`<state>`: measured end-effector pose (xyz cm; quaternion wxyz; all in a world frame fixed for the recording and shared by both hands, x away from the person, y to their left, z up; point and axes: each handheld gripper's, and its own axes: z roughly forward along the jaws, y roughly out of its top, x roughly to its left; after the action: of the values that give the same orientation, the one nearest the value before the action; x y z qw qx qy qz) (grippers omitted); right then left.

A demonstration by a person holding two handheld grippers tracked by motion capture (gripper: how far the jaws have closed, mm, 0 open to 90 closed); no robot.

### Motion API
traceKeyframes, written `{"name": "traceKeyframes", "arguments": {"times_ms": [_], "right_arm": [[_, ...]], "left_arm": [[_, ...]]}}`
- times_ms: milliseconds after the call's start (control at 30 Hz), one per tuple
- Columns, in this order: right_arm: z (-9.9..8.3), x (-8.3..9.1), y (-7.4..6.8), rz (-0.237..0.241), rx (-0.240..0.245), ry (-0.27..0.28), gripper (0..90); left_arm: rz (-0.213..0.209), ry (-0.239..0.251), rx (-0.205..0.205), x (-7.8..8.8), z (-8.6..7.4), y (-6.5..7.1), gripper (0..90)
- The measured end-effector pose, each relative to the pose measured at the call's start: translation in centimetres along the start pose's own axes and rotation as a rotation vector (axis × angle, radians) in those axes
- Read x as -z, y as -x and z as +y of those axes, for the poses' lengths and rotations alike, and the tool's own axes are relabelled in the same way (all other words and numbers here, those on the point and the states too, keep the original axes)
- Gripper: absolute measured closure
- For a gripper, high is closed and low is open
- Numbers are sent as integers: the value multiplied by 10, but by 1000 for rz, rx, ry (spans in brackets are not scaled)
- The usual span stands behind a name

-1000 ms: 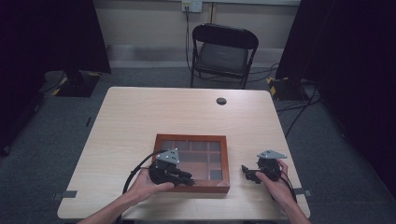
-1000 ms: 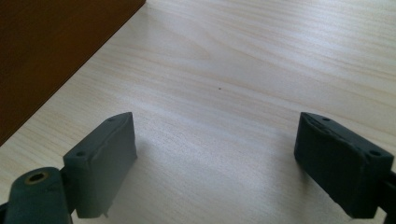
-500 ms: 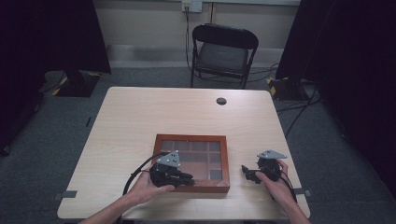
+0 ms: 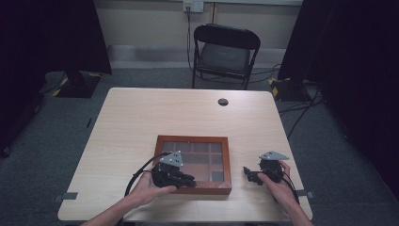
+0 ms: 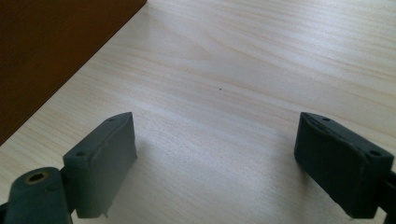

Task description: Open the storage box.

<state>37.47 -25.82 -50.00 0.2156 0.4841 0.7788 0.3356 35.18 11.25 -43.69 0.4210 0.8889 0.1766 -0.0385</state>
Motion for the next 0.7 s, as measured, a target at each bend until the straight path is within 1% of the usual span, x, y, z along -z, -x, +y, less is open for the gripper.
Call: {"name": "traceKeyframes", "arguments": {"times_ms": [33,100,133,233,300,367,400,533,667,700], "right_arm": [[0,0,0,1,0,0,124],[0,0,0,2,0,0,124],[0,0,0,0,0,0,124],[0,0,0,3,1,0,124],[0,0,0,4,1,0,124],[0,0,0,3,1,0,124],[0,0,0,3,2,0,124],[0,0,0,5,3,0,124],[0,0,0,6,2,-1,124],[0,0,0,7,1,-1,124]], "left_arm": [[1,8,4,-1,0,0,811],[-7,5,4,1,1,-1,812],[-13,24,17,2,1,-1,812],[-21,31,30,6,3,-2,811],[-12,33,19,8,5,-1,811],[-20,38,20,10,7,-1,811],[-21,33,13,11,8,-1,811],[-32,52,20,16,13,-2,811],[-28,54,21,19,17,-2,811],[-32,62,25,20,18,-3,811]]}}
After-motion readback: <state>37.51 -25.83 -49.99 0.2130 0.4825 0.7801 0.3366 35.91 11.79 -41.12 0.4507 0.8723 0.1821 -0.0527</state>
